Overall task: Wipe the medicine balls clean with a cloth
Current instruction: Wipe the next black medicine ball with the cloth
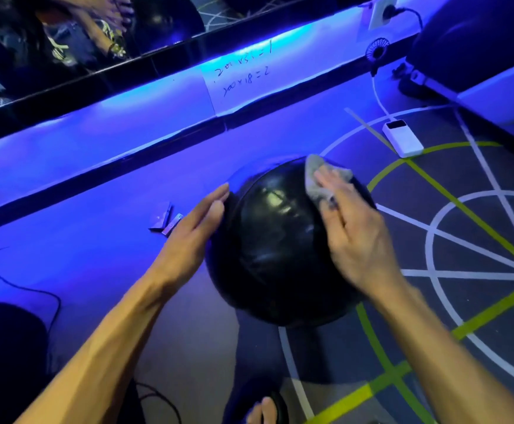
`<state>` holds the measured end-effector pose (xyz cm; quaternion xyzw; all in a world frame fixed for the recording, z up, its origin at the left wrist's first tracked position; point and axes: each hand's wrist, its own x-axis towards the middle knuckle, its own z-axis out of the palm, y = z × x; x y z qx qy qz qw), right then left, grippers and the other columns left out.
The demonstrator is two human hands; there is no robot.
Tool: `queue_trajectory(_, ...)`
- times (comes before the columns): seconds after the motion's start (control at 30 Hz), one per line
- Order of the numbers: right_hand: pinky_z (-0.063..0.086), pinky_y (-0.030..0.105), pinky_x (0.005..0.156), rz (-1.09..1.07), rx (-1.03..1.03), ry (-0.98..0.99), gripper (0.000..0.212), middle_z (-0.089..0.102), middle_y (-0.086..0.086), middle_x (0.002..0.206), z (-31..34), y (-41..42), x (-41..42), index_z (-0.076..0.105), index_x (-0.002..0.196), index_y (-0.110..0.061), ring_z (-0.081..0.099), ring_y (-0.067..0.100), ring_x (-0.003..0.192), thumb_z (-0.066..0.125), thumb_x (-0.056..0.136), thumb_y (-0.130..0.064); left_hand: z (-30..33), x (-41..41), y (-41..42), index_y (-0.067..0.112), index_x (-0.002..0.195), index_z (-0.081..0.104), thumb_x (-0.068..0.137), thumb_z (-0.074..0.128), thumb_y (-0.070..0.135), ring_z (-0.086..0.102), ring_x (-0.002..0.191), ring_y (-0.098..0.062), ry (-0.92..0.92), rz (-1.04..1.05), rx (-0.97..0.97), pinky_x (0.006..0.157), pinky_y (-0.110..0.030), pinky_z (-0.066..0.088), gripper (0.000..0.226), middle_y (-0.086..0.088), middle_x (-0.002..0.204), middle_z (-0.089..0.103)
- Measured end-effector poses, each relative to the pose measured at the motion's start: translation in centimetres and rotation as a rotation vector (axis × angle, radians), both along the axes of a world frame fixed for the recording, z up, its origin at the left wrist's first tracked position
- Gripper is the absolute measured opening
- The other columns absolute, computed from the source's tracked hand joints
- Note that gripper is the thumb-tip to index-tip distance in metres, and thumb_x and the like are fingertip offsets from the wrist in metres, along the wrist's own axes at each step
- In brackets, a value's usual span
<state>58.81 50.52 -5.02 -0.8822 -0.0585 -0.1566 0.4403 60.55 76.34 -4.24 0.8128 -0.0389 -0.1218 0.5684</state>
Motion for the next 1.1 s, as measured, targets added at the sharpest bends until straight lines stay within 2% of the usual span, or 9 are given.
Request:
queue_trajectory(0.1, 0.02, 0.007, 0.114, -0.098, -0.003, 0.078, 0.041, 0.045, -0.001, 0.156, 0.4, -1.6, 1.5, 0.053, 0.145, -0.017, 0.03, -0.007, 0.139, 0.047, 0.105, -0.015, 0.8, 1.7, -1.4, 0.03, 0.149, 0.049, 0.108, 0.023, 0.055, 0.041, 0.139, 0.012, 0.104, -0.016, -0.094, 0.126, -0.039, 0.022, 0.055, 0.023, 0.149, 0.052)
queue_trajectory(0.17, 0.02, 0.024, 0.123, -0.123, -0.039, 0.077, 0.045, 0.037, -0.004, 0.161, 0.3, -1.8, 2.0, 0.049, 0.149, -0.018, 0.027, 0.001, 0.147, 0.044, 0.104, -0.018, 1.2, 2.6, -2.6, 0.032, 0.15, 0.047, 0.107, 0.015, 0.059, 0.039, 0.139, 0.012, 0.127, -0.062, -0.087, 0.125, -0.035, 0.019, 0.06, 0.025, 0.149, 0.051)
queue_trajectory(0.27, 0.019, 0.047, 0.124, -0.032, -0.281, -0.053, 0.056, 0.031, 0.002, 0.164, -0.4, -0.2, 1.0, 0.041, 0.154, -0.012, 0.022, 0.02, 0.154, 0.039, 0.099, -0.02, 1.5, 3.6, -3.9, 0.024, 0.156, 0.041, 0.108, 0.01, 0.053, 0.039, 0.134, 0.02, 0.127, -0.09, -0.087, 0.113, -0.008, 0.023, 0.064, 0.021, 0.154, 0.046)
queue_trajectory(0.37, 0.019, 0.05, 0.125, 0.168, -0.566, -0.201, 0.061, 0.03, 0.011, 0.163, -2.7, 2.7, -2.7, 0.038, 0.153, -0.004, 0.02, 0.028, 0.154, 0.043, 0.093, -0.014, 1.1, 4.3, -4.3, 0.017, 0.156, 0.04, 0.11, 0.009, 0.048, 0.043, 0.117, 0.031, 0.098, -0.086, -0.072, 0.092, 0.009, 0.027, 0.064, 0.016, 0.156, 0.044)
queue_trajectory(0.53, 0.022, 0.041, 0.124, 0.392, -0.632, -0.216, 0.062, 0.032, 0.006, 0.163, -7.0, 3.4, -8.3, 0.043, 0.151, -0.007, 0.028, 0.02, 0.152, 0.052, 0.09, -0.014, -0.2, 3.5, -2.9, 0.036, 0.147, 0.049, 0.106, 0.019, 0.06, 0.041, 0.135, 0.016, -0.035, -0.057, 0.055, 0.119, -0.018, 0.026, 0.055, 0.028, 0.147, 0.051)
queue_trajectory(0.6, 0.023, 0.041, 0.124, 0.416, -0.595, -0.19, 0.063, 0.032, 0.003, 0.163, -7.4, 2.6, -9.8, 0.044, 0.151, -0.009, 0.029, 0.018, 0.151, 0.051, 0.088, -0.013, -0.8, 2.4, -2.2, 0.042, 0.145, 0.049, 0.107, 0.024, 0.06, 0.041, 0.137, 0.012, -0.143, -0.035, 0.217, 0.118, -0.023, 0.029, 0.049, 0.03, 0.147, 0.05)
queue_trajectory(0.87, 0.035, 0.034, 0.117, -0.004, 0.106, -0.029, 0.041, 0.056, -0.002, 0.148, -7.8, 0.5, -14.2, 0.062, 0.136, -0.01, 0.046, 0.019, 0.142, 0.041, 0.102, -0.021, -1.6, 0.8, 1.7, 0.043, 0.135, 0.052, 0.101, 0.031, 0.068, 0.057, 0.126, -0.009, -0.215, 0.079, 0.449, 0.097, -0.033, 0.043, 0.047, 0.027, 0.133, 0.059)
queue_trajectory(1.0, 0.052, 0.016, 0.086, -0.554, 0.807, 0.292, 0.022, 0.076, -0.011, 0.111, -7.5, 0.0, -14.1, 0.072, 0.11, -0.019, 0.067, 0.021, 0.115, 0.051, 0.106, -0.021, -0.4, 1.0, 2.8, 0.033, 0.133, 0.054, 0.095, 0.028, 0.079, 0.061, 0.117, -0.026, -0.161, 0.11, 0.572, 0.089, -0.038, 0.041, 0.065, 0.005, 0.125, 0.066)
queue_trajectory(1.1, 0.056, 0.025, 0.076, -0.836, 1.276, 0.418, 0.026, 0.077, 0.003, 0.105, -8.2, -2.3, -12.1, 0.068, 0.116, -0.014, 0.072, 0.018, 0.096, 0.046, 0.107, -0.025, 1.6, 1.7, 1.3, 0.028, 0.148, 0.046, 0.097, 0.039, 0.074, 0.049, 0.137, -0.023, -0.245, 0.117, 0.586, 0.102, -0.039, 0.039, 0.068, 0.001, 0.151, 0.053)
